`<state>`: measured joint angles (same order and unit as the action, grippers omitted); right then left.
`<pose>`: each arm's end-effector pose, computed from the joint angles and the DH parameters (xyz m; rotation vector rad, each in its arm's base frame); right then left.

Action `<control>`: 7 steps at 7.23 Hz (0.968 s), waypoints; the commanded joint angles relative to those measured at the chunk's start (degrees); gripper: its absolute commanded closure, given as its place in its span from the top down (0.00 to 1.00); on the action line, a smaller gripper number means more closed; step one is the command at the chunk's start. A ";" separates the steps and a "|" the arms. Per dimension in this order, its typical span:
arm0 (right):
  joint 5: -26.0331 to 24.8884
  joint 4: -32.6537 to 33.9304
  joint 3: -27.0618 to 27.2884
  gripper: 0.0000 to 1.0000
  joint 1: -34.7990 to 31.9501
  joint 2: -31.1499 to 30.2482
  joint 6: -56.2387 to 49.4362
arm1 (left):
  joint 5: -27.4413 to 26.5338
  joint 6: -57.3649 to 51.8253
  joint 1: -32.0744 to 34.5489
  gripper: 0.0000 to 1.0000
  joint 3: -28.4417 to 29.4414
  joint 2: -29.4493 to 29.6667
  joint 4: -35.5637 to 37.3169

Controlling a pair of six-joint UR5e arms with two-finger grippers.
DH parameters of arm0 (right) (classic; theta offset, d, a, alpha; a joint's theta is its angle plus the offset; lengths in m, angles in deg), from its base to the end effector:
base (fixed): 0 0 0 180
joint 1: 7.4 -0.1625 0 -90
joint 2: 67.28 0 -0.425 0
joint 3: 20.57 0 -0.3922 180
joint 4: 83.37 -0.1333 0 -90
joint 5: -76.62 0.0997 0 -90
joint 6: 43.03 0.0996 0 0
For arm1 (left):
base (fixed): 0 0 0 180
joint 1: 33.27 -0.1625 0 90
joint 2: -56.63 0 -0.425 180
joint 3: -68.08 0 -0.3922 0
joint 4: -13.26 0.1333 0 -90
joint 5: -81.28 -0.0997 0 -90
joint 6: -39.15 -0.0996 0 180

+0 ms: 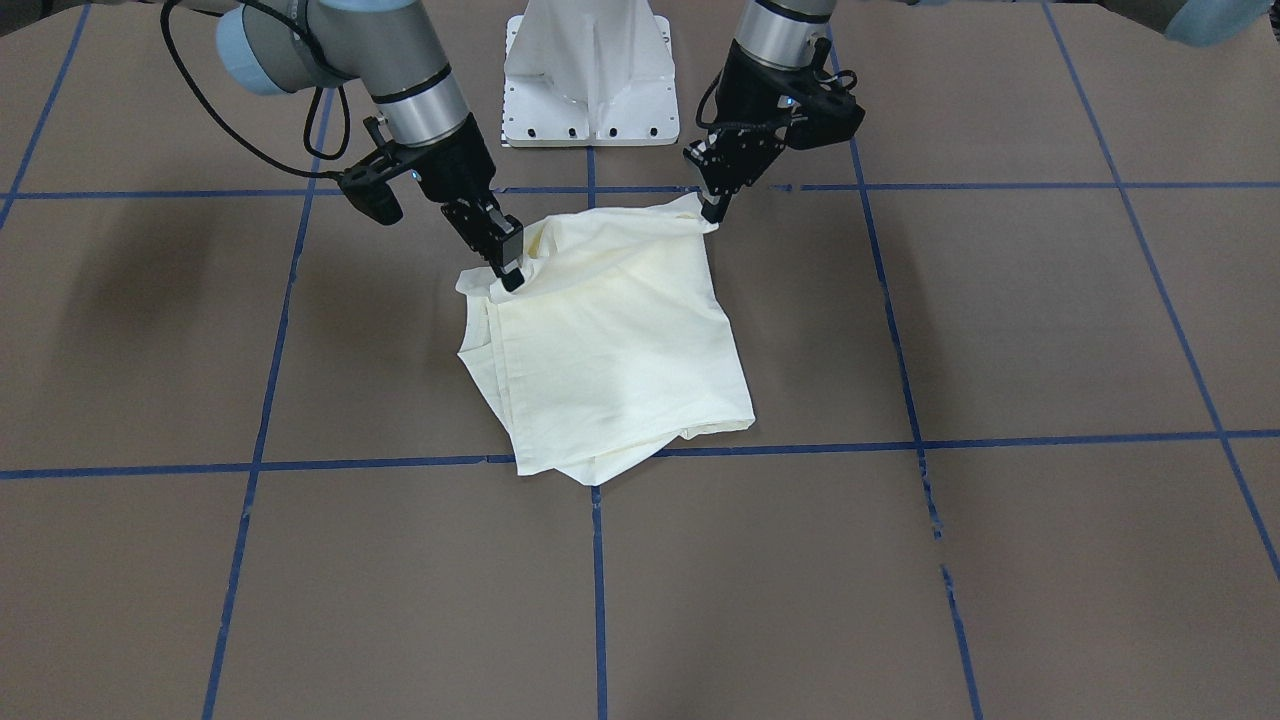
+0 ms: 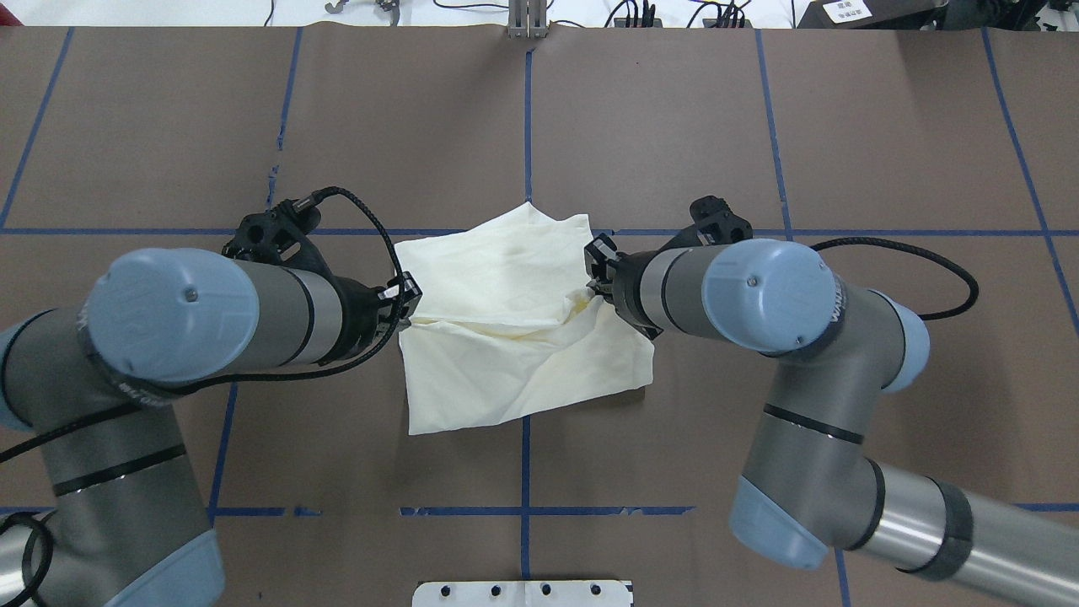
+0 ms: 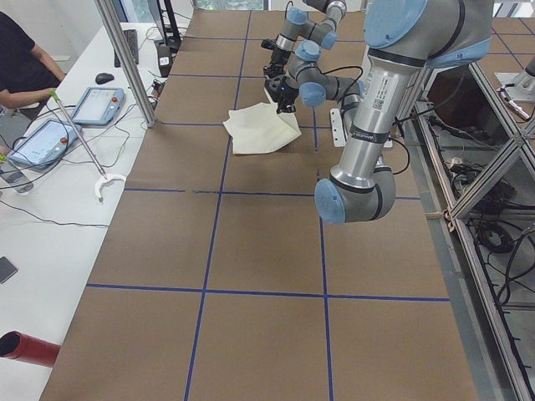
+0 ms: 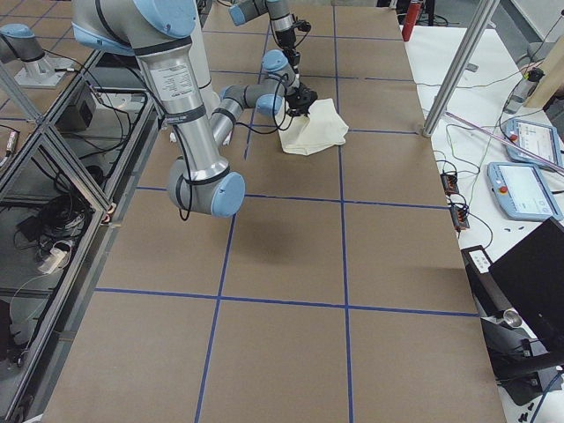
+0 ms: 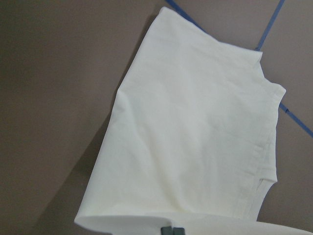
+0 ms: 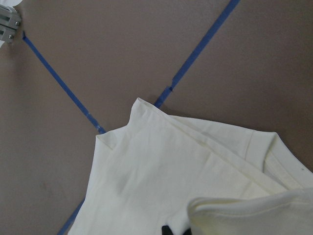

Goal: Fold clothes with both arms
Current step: 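Lift the near edge with both grippers and fold it toward the far edge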

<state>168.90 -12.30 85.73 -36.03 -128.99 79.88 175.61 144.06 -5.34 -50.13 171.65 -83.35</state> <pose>-0.4772 -0.4078 0.2165 -0.0803 -1.1541 0.9358 0.4274 -0.3690 0.1971 0.0512 1.0651 -0.6378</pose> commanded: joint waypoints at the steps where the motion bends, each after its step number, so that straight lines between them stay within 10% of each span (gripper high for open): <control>1: 1.94 -0.31 -10.29 0.00 -3.35 5.88 -0.74 | 0.15 -2.16 4.30 0.00 10.24 1.16 -8.91; 7: 4.40 -0.49 -26.56 0.00 -6.26 15.65 -3.80 | -0.38 -6.65 7.21 0.00 20.70 3.53 -14.45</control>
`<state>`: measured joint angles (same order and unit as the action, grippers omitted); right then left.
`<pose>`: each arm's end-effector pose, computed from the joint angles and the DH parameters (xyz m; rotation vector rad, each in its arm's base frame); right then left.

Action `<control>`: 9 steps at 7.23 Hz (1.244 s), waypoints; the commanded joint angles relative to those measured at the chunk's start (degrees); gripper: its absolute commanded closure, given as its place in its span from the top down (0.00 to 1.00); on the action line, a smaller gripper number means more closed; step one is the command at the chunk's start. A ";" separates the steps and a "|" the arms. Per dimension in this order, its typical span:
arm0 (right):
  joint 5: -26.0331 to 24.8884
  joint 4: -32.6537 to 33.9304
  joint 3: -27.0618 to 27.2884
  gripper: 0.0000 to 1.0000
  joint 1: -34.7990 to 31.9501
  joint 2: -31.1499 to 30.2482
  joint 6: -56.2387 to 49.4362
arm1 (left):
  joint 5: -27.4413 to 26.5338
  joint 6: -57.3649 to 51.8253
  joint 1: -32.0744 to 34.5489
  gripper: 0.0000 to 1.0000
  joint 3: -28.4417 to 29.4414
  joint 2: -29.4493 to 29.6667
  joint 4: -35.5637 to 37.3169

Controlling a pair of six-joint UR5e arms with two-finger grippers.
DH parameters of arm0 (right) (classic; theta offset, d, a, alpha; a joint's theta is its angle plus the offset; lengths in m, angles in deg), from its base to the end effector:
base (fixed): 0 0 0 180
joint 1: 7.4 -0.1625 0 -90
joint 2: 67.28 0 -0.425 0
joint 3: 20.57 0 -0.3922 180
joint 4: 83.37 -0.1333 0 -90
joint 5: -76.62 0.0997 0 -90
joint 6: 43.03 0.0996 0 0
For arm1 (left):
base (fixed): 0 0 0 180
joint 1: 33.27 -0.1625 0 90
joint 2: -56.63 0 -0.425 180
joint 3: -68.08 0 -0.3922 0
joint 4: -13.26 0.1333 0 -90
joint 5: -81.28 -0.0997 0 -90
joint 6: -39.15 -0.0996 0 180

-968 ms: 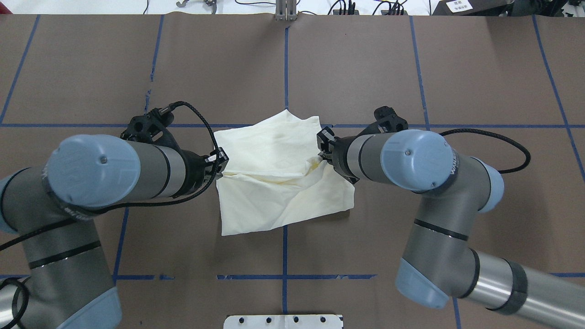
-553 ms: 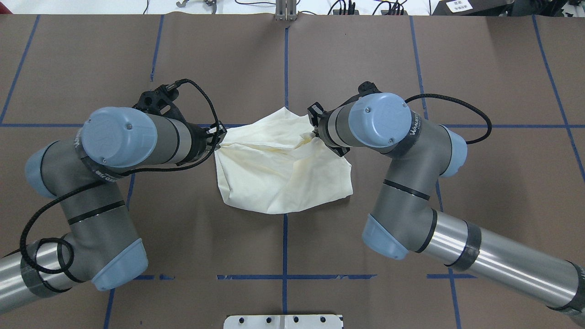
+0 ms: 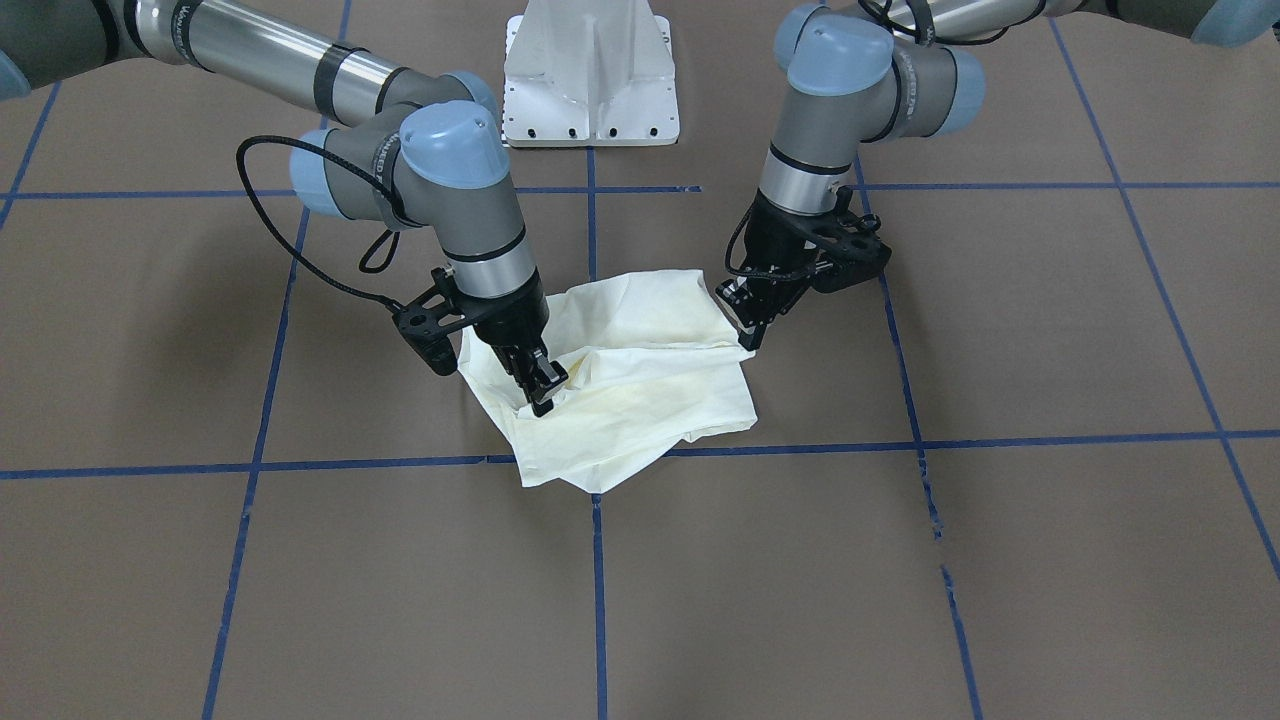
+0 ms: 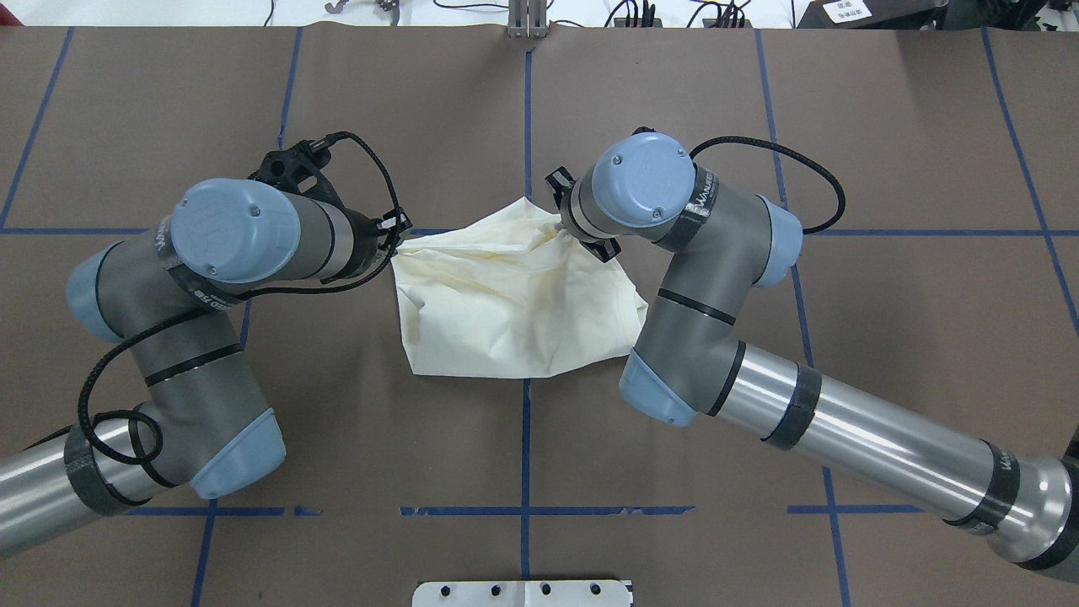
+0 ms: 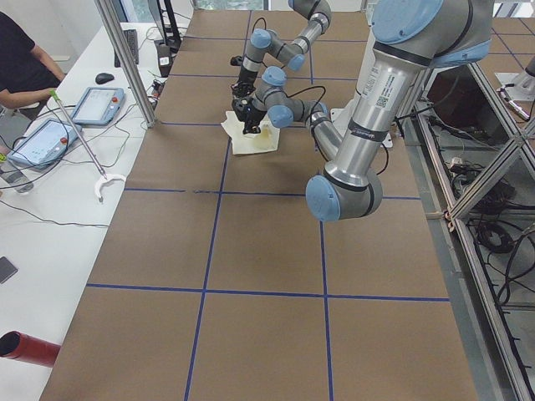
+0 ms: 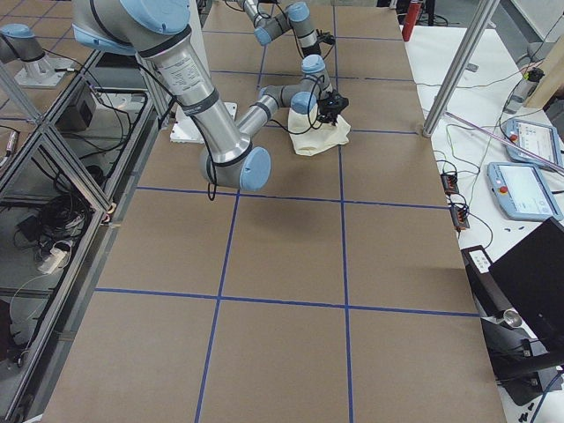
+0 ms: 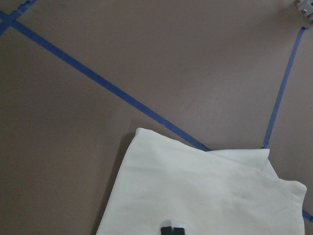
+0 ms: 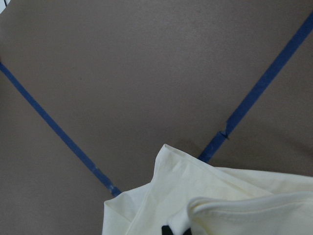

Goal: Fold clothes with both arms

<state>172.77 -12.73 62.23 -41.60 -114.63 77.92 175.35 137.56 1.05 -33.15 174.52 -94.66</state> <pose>-0.5479 -0.5206 0.2232 -0.0753 -1.0031 0.9937 0.4580 -0.4655 0.2611 0.1628 1.0037 -0.6466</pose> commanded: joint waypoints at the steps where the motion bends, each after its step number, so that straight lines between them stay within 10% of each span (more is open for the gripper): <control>1: 0.53 -0.68 -4.91 0.07 -0.70 1.56 -2.55 | -0.29 -0.15 1.01 0.00 7.33 1.11 -6.48; 3: 0.45 -9.96 -10.88 0.36 -0.70 1.83 -2.64 | -0.38 -0.07 1.18 0.03 11.40 2.16 -10.46; 5: 2.27 -10.09 -10.82 0.42 -2.53 2.96 -2.82 | -0.29 -0.07 1.53 0.16 11.41 2.78 -10.55; 7: 3.34 -10.17 -10.82 0.00 -2.54 2.71 -2.99 | 0.06 -1.11 3.11 0.22 10.80 2.52 -14.21; 9: 3.43 -10.18 -10.82 0.00 -2.63 2.88 -3.00 | 0.32 -2.17 3.29 0.28 8.08 1.73 -14.95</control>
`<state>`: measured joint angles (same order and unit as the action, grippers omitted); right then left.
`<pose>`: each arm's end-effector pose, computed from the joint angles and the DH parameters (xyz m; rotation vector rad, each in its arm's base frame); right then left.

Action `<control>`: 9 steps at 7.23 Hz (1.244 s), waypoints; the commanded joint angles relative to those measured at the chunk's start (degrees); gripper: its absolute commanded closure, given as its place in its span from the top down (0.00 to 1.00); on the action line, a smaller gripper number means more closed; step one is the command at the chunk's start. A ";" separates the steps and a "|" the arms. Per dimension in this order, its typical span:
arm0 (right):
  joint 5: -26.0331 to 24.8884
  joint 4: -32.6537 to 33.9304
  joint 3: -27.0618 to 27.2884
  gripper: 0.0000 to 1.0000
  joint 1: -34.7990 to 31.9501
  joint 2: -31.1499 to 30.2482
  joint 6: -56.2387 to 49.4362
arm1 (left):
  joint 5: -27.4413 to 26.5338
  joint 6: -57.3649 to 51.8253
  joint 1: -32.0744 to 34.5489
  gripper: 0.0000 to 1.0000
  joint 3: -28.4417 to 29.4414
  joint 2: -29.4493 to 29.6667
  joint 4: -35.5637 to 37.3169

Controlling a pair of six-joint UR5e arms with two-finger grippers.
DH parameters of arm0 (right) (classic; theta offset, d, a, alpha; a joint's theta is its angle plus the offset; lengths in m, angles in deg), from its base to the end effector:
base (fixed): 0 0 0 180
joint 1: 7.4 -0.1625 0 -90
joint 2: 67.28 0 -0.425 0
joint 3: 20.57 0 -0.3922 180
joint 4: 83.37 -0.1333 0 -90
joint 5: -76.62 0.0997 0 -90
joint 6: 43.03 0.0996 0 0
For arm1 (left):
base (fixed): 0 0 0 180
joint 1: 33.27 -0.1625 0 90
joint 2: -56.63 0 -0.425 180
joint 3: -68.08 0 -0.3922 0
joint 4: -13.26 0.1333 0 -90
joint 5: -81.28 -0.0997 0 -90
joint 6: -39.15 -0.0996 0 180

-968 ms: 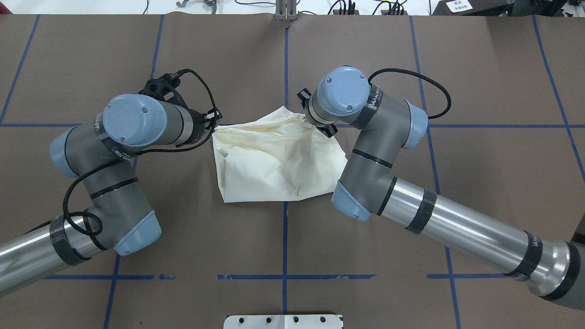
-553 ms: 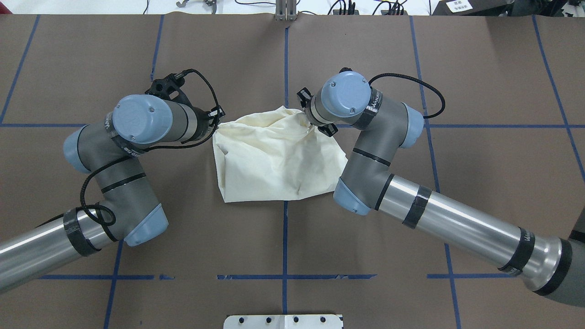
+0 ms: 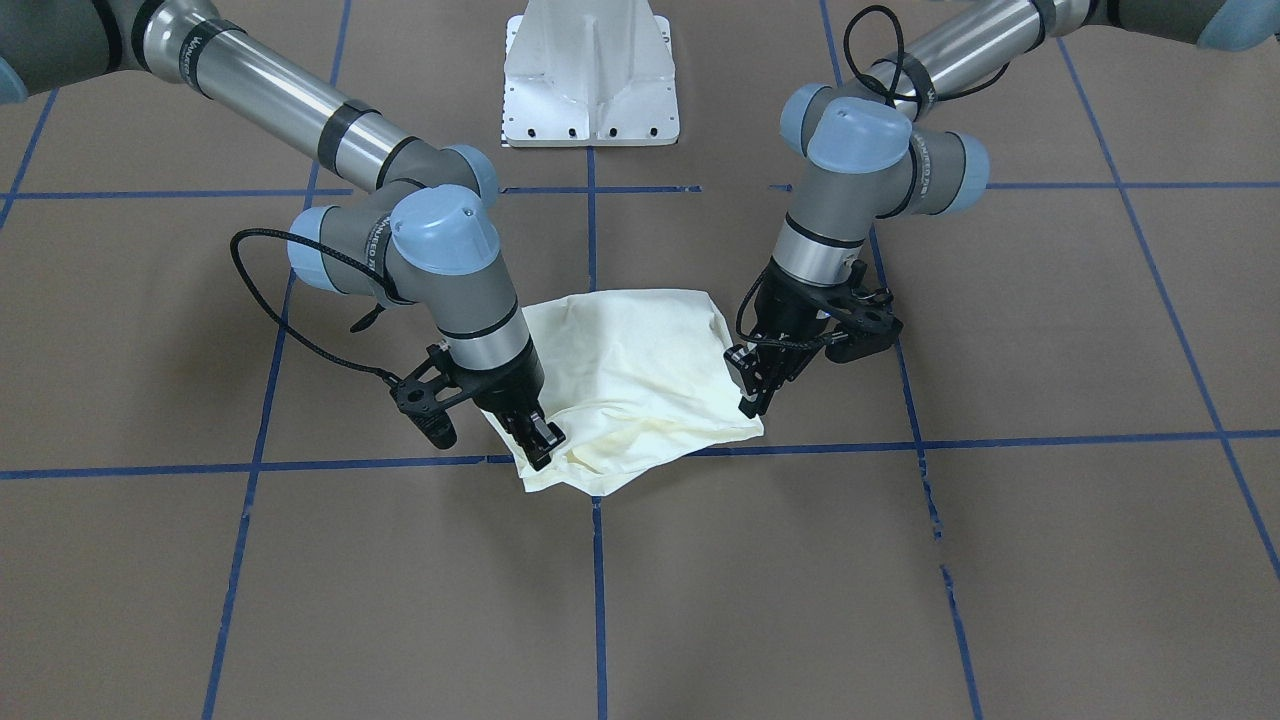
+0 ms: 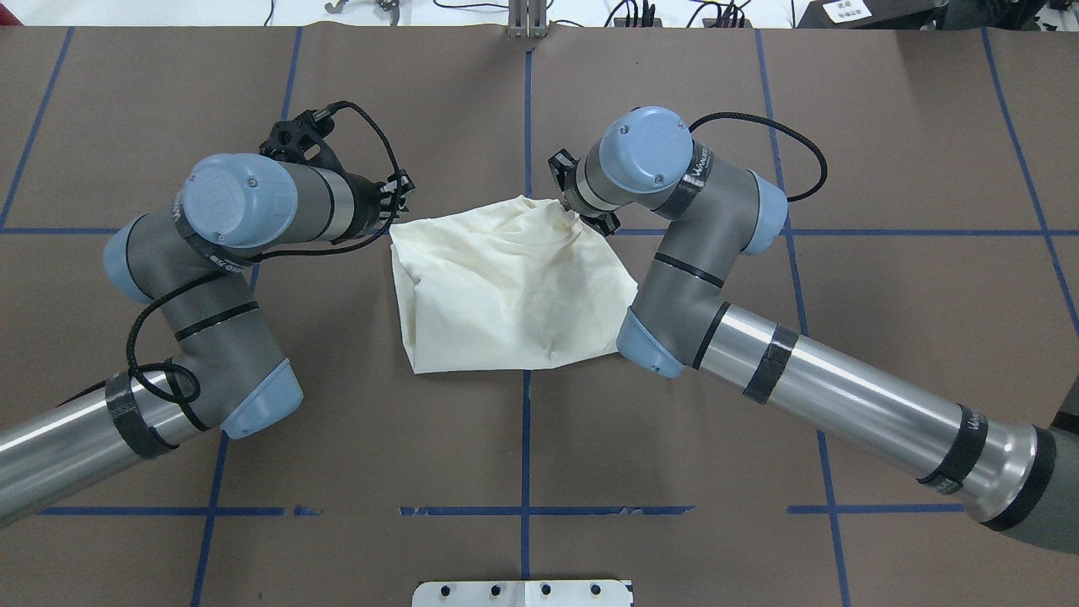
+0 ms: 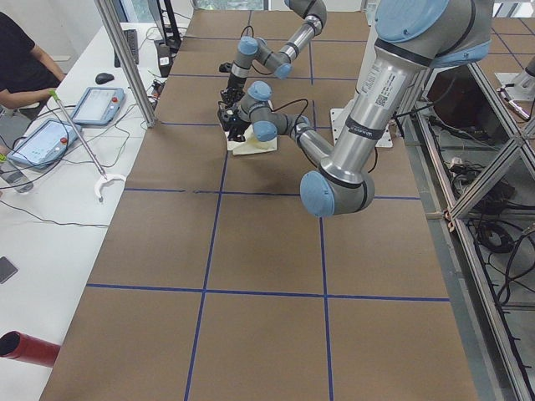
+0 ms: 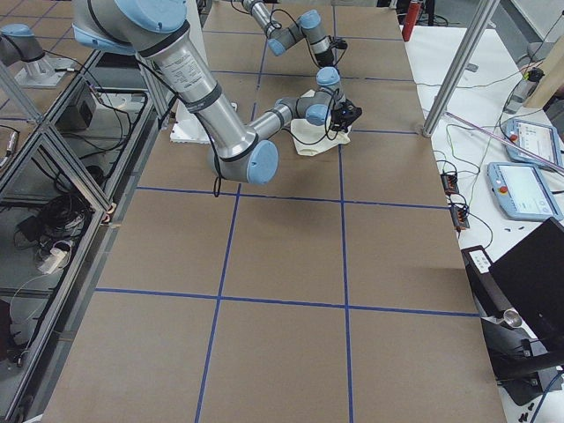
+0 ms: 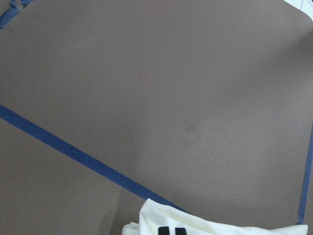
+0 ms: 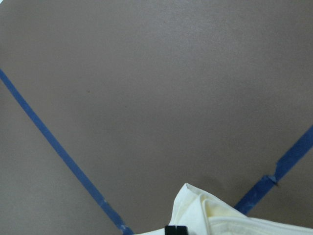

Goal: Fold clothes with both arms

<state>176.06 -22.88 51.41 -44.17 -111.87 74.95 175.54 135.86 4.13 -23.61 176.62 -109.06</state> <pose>-0.5609 -0.5652 0.2506 -0.0778 -1.0423 0.9491 0.4631 -0.5125 0.2786 0.2360 1.1162 -0.6451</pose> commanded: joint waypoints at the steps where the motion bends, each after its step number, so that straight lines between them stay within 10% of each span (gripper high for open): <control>1: 0.05 -0.11 0.00 0.00 -0.14 0.29 -0.03 | 0.22 -0.47 0.30 0.28 -2.34 -0.98 -0.38; 4: 0.05 -0.11 0.00 0.08 -0.32 0.56 -0.12 | 0.22 -0.04 -0.75 0.28 -5.94 -5.99 -0.56; 6: -0.04 -0.11 -0.35 0.51 -0.58 0.82 -0.20 | -0.30 0.49 -6.17 0.27 -7.18 -7.75 -0.20; 9: -0.39 -0.46 -2.71 0.69 -0.58 2.75 0.06 | -0.39 0.49 -7.79 0.26 -7.18 -8.64 -0.11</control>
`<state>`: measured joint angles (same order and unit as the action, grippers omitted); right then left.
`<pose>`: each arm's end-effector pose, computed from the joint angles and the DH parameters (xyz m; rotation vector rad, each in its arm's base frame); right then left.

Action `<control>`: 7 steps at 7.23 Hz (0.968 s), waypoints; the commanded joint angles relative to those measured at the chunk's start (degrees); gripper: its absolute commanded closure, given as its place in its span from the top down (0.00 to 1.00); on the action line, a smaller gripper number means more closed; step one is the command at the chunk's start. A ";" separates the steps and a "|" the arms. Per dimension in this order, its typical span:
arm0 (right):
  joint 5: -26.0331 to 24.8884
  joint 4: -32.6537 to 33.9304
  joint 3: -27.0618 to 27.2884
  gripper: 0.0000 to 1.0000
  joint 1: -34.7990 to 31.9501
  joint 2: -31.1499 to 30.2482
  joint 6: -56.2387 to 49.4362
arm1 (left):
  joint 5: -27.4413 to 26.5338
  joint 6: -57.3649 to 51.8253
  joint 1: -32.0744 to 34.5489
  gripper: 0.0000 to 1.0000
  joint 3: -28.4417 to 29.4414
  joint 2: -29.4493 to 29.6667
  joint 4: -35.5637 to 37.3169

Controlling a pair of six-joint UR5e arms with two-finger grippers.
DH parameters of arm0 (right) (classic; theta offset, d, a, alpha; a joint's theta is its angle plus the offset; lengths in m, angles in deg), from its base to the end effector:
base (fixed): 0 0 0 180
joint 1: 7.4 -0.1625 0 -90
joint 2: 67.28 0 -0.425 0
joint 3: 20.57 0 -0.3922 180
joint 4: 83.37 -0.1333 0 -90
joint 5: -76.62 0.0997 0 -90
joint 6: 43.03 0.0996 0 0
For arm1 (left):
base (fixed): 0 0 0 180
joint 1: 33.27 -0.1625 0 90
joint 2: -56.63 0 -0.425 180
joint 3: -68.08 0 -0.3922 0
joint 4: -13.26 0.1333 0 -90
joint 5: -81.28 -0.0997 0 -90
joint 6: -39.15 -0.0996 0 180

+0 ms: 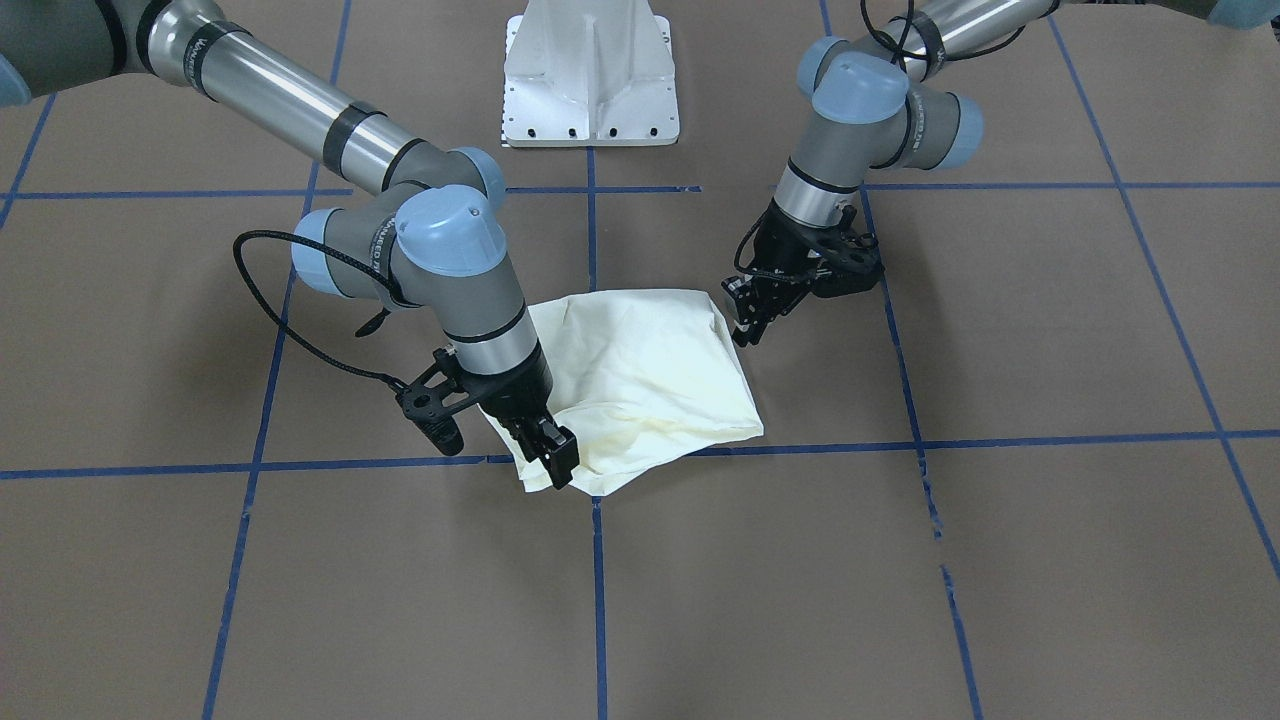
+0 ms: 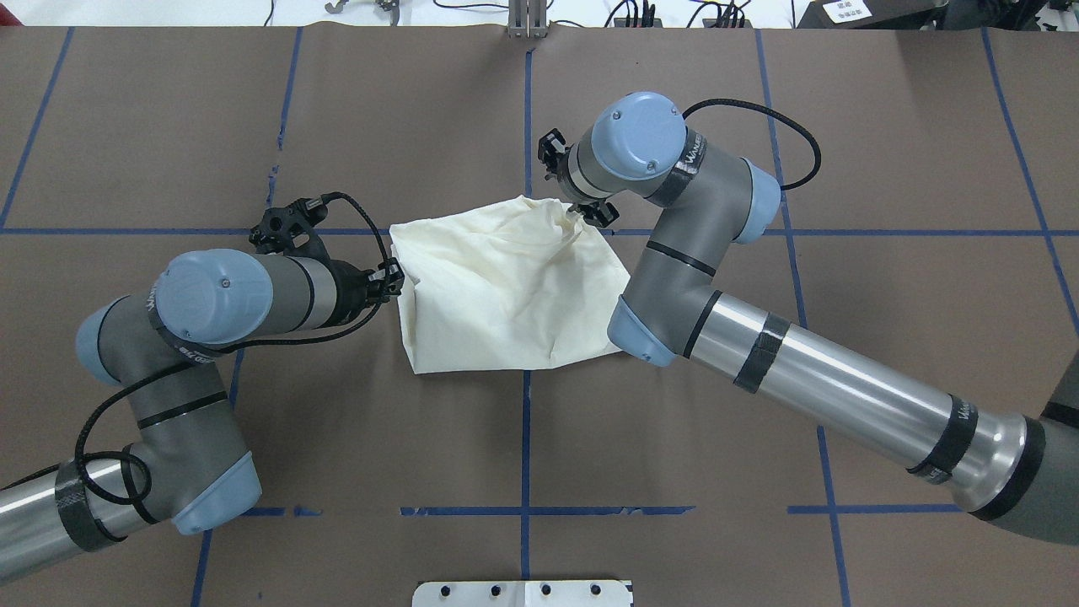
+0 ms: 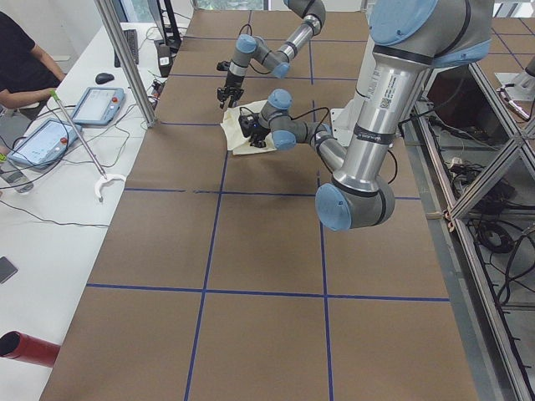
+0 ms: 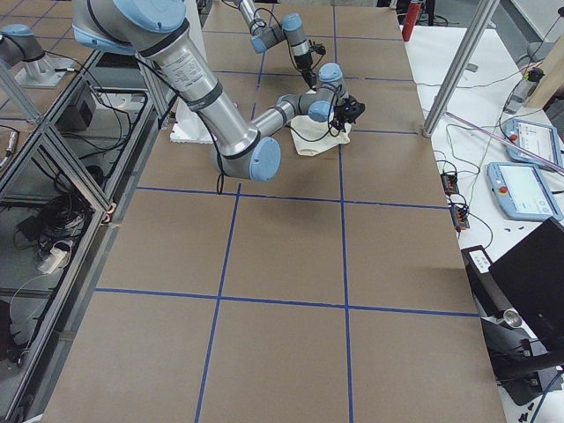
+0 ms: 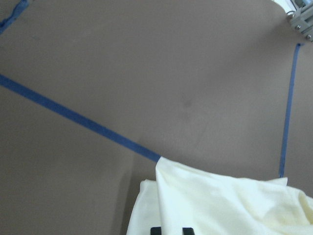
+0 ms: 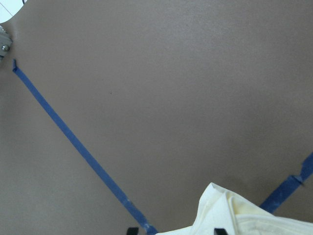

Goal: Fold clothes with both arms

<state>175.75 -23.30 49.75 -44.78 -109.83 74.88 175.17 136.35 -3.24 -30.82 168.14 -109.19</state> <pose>-0.5616 -0.5769 0.2354 -0.0649 -1.0578 0.9565 0.4804 -0.4238 0.3160 0.1595 1.1025 -0.5452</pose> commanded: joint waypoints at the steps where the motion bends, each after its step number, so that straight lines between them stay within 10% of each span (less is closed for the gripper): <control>1: 0.10 0.05 -0.97 0.77 0.03 0.80 0.82 | -0.03 0.01 -0.41 0.26 0.02 -0.16 0.02; 5: 0.45 0.31 -1.59 0.85 1.26 0.09 1.79 | -0.03 0.10 -0.50 0.26 -0.07 0.02 0.02; 6: 0.45 0.22 -1.59 0.57 1.26 0.09 2.66 | -0.03 0.10 -0.50 0.26 -0.07 0.02 0.02; 7: 0.54 0.22 -1.59 0.01 1.26 0.09 3.11 | 0.06 0.10 -0.50 0.26 -0.07 0.02 0.02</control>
<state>176.22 -23.06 48.19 -43.56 -109.73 77.38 175.17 136.44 -3.74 -30.87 168.14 -109.17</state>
